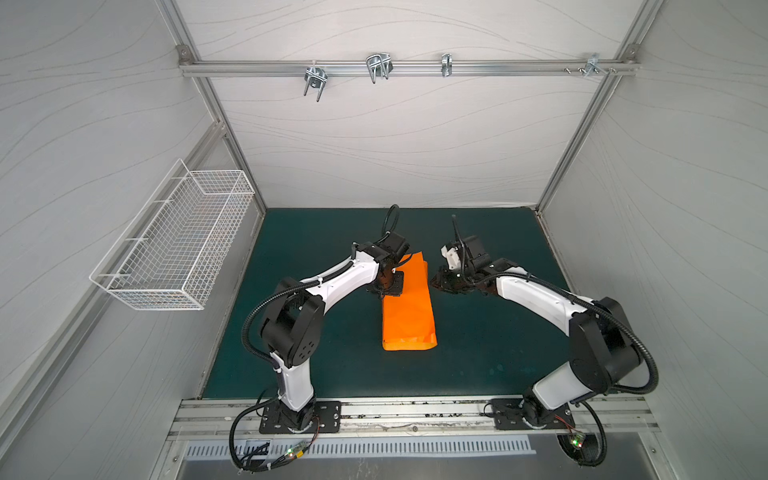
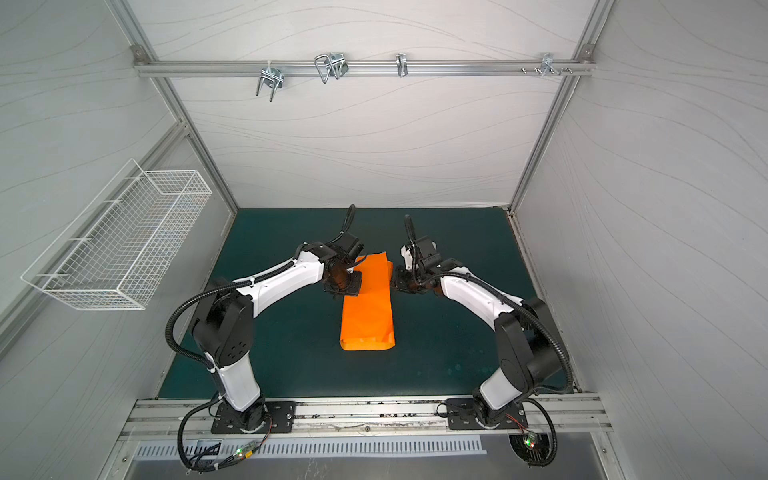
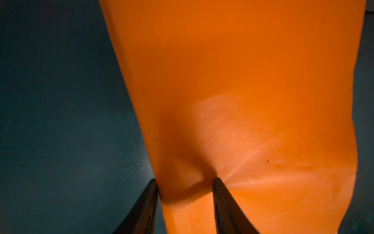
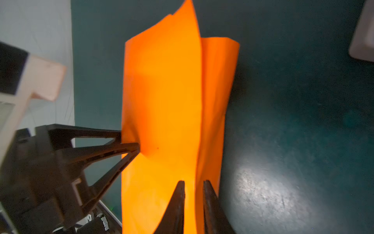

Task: Wrap a gift box in wrapping paper
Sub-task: Smooth out the wrapping paper on the gift box.

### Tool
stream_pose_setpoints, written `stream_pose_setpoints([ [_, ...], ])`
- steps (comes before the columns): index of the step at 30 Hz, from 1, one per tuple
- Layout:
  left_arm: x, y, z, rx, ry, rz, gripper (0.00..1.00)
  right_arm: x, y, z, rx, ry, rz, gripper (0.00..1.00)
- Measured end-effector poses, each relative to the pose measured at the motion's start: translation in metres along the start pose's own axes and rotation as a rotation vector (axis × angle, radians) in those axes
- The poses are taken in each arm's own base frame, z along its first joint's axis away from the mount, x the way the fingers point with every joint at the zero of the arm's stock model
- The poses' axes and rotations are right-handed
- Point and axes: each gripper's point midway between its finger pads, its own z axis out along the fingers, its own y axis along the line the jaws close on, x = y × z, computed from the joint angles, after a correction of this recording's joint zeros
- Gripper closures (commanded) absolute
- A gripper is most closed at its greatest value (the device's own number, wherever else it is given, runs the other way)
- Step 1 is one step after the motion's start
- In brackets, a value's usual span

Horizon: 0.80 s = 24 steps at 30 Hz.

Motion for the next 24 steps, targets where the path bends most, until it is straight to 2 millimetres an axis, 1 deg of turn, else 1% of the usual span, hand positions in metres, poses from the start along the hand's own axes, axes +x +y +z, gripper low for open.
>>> stream_pose_setpoints([
  [2,0.000,0.000,0.000,0.000,0.000,0.000,0.55,-0.002,0.014,0.005,-0.029,0.007,-0.024,0.85],
  [5,0.000,0.000,0.000,0.000,0.000,0.001,0.55,0.001,0.022,0.017,-0.050,0.032,-0.037,0.85],
  [11,0.000,0.000,0.000,-0.002,-0.002,0.002,0.55,0.014,0.010,0.041,-0.033,0.103,-0.006,0.86],
  [19,0.000,0.000,0.000,-0.003,-0.001,0.006,0.49,0.014,0.009,0.043,-0.032,0.093,-0.006,0.89],
  [24,0.001,-0.001,-0.004,-0.007,0.003,0.014,0.51,0.013,0.007,0.044,-0.032,0.082,-0.004,0.89],
])
